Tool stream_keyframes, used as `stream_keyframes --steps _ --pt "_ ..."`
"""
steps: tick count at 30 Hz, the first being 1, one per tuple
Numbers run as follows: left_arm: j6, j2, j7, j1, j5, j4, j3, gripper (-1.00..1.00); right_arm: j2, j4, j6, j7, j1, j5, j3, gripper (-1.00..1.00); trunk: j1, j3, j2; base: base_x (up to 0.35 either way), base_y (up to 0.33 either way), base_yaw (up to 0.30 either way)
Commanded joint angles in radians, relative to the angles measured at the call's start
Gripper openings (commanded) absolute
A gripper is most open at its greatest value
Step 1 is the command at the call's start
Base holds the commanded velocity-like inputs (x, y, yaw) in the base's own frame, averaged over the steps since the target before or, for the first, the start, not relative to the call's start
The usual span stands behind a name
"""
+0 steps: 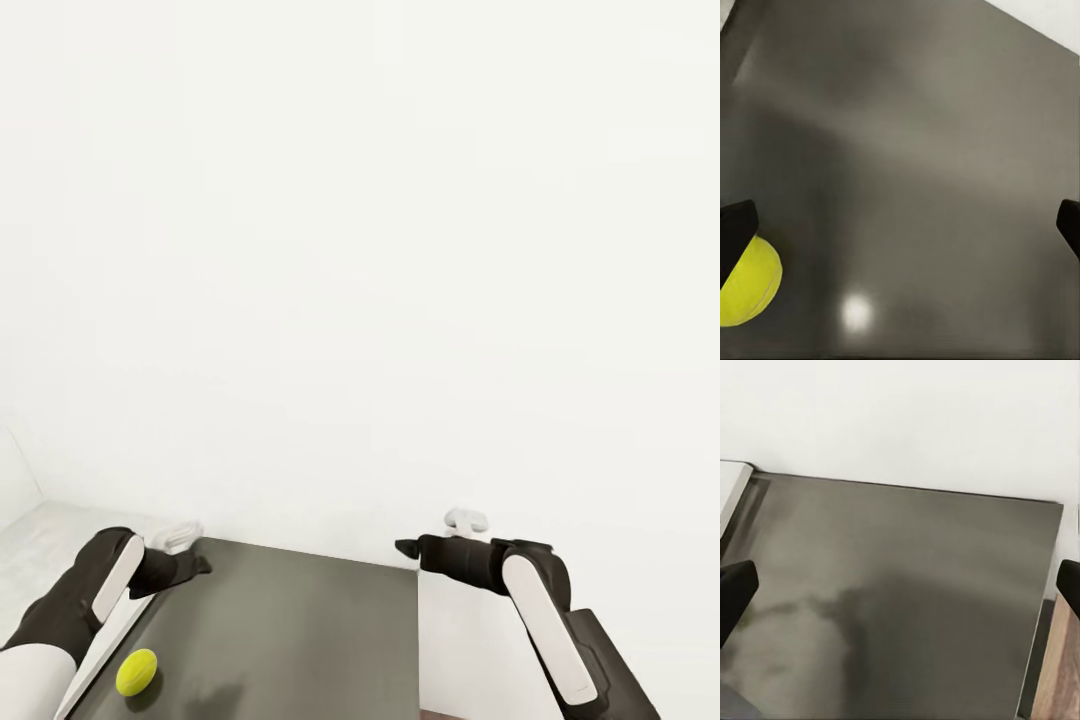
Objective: Put all the toys in the child's room - the three board games (two on the bed and one on the table), the two jigsaw puzzles on the table, and the tennis ball on the table - inside the toy box on the table in the child's room.
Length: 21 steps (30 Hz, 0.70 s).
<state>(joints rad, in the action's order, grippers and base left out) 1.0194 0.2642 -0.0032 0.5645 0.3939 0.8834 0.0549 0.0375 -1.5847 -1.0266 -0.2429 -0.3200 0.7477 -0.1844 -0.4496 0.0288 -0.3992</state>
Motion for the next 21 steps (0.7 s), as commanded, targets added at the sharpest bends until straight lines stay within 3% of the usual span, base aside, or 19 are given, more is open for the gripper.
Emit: stream_keyframes --steps 1,5,7,13,21 --pt "0.004 0.000 -0.001 0.000 -0.008 -0.003 0.002 1.00 0.000 -0.001 -0.001 -0.011 -0.001 0.011 0.003 1.00 0.000 0.000 -0.001 0.000 0.000 0.000" --pt "0.002 0.009 -0.001 -0.002 -0.070 -0.012 0.010 1.00 0.000 0.000 0.001 -0.007 0.000 0.013 0.047 1.00 0.000 0.000 -0.001 0.000 0.000 0.000" --pt "0.002 0.024 -0.001 -0.003 -0.081 -0.016 0.012 1.00 -0.001 0.000 0.001 0.001 0.000 0.013 0.061 1.00 0.000 0.000 -0.001 0.000 0.000 0.000" --pt "-0.026 0.082 -0.003 -0.006 -0.089 -0.026 0.014 1.00 -0.001 0.000 0.000 0.011 0.000 0.014 0.077 1.00 0.000 0.000 -0.001 0.000 0.000 0.000" --pt "-0.120 0.093 -0.002 -0.006 -0.094 -0.111 0.014 1.00 -0.003 0.000 0.001 0.013 -0.001 0.015 0.079 1.00 0.000 0.000 -0.001 0.000 0.000 0.000"
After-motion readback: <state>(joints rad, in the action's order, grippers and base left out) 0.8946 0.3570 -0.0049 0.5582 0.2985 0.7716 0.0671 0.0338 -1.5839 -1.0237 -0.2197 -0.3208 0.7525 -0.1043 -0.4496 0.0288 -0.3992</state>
